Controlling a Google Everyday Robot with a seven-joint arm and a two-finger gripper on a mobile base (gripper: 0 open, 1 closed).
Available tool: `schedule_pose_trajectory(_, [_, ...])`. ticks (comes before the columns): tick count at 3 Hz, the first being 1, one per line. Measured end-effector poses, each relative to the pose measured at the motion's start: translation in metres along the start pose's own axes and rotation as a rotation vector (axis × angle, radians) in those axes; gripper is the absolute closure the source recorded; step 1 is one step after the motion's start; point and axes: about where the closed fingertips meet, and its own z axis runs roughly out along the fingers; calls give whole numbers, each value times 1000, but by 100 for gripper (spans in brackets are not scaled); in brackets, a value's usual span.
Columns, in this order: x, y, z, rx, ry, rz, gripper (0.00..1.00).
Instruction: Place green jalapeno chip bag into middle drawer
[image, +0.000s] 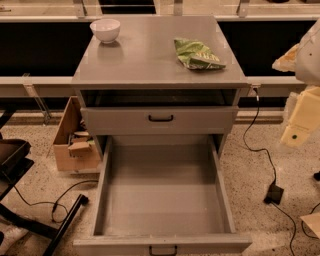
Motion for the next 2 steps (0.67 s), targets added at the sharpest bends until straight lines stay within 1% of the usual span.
schedule_pose_trajectory(1, [0, 0, 0, 0, 0, 0, 0])
schedule_pose_trajectory(2, [3, -19, 9, 32, -51, 9, 0])
